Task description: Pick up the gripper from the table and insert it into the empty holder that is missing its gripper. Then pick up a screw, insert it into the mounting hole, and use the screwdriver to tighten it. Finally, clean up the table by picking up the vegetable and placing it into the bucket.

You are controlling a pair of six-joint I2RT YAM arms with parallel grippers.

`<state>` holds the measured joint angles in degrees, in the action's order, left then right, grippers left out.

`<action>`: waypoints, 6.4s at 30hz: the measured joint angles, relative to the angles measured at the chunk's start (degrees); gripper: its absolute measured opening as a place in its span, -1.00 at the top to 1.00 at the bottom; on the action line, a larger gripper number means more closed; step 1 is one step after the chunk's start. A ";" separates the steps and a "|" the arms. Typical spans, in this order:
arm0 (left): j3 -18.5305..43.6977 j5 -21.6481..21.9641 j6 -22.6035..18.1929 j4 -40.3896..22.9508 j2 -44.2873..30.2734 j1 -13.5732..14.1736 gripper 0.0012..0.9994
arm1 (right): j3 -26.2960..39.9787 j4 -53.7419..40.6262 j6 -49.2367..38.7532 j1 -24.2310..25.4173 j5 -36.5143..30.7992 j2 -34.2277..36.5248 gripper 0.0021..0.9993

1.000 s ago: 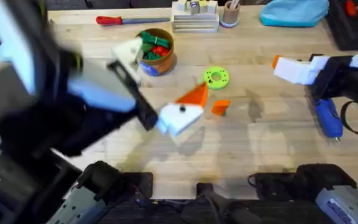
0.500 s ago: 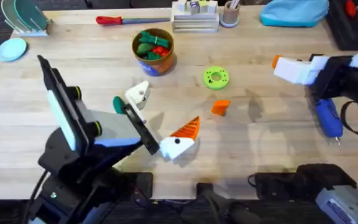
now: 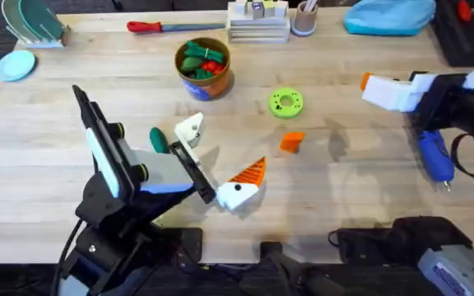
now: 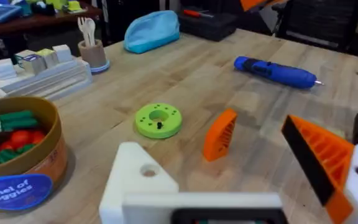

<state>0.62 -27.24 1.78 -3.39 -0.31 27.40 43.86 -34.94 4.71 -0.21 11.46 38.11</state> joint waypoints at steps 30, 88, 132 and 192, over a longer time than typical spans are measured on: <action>0.00 0.02 0.00 0.01 0.01 0.06 -0.99 | 0.00 0.00 0.00 0.00 0.00 0.00 -0.98; 0.00 -0.02 4.72 0.05 -0.01 0.06 -0.98 | 0.24 -2.06 -18.91 -31.30 -2.34 31.84 -0.29; 0.00 -0.02 4.72 0.05 0.01 0.06 -0.99 | 7.19 10.27 -0.40 -21.36 -2.64 14.67 0.99; 0.00 -0.02 4.72 0.05 0.01 0.06 -0.99 | -14.37 70.71 65.42 -25.49 47.36 41.68 0.99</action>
<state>0.62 -27.27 6.50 -3.33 -0.30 27.46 29.48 35.77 70.13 -25.69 58.83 79.79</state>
